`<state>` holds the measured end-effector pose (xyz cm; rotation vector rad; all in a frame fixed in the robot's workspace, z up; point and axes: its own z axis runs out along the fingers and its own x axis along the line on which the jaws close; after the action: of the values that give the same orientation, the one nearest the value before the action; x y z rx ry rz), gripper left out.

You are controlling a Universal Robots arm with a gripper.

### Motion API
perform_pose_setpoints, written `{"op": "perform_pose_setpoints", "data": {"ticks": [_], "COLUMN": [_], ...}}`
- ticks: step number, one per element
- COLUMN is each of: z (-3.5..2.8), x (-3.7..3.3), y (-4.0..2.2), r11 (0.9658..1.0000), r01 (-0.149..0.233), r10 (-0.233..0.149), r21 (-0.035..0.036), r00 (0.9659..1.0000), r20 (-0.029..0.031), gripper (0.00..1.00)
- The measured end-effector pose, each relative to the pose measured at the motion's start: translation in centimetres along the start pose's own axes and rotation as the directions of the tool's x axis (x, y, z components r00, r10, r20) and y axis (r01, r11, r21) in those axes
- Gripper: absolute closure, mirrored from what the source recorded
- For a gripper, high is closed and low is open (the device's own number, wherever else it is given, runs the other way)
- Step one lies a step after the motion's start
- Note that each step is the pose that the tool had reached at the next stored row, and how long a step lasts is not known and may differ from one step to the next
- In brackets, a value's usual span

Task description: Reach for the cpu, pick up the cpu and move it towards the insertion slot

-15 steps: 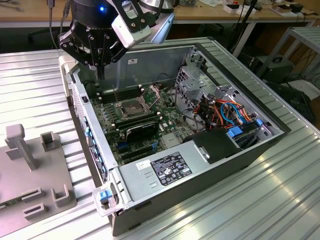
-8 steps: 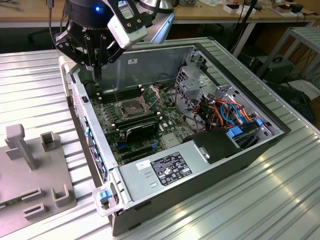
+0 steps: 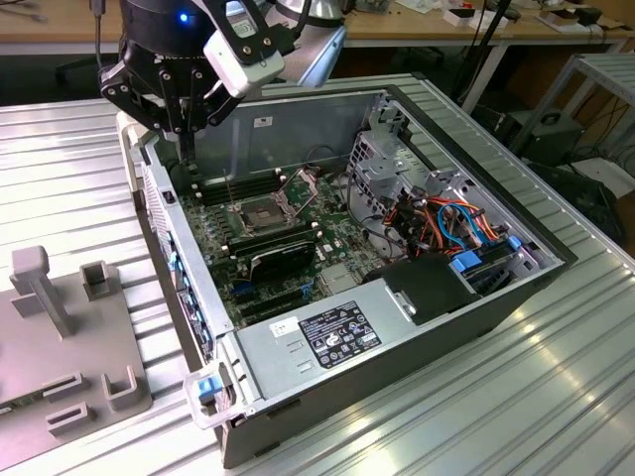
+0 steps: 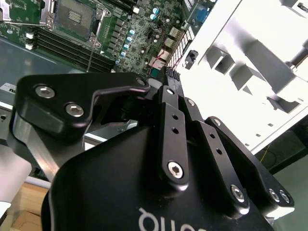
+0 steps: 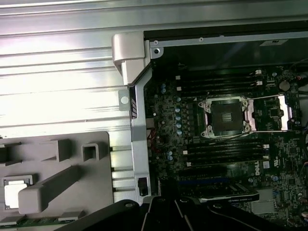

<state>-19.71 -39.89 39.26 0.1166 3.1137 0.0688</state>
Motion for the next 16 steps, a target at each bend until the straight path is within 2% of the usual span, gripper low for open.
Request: {"op": "perform_pose_setpoints", "data": {"ticks": [7,16], "z": [-0.01,-0.04], "x": [0.49,1.54], "y": [-0.04,-0.12], "r11": [1.0000,1.0000], "r01": [0.000,0.000], "r10": [0.000,0.000], "r21": [0.0000,0.0000], "r00": [1.0000,1.0000], "r20": [0.0000,0.0000], "gripper": [0.89,0.89]}}
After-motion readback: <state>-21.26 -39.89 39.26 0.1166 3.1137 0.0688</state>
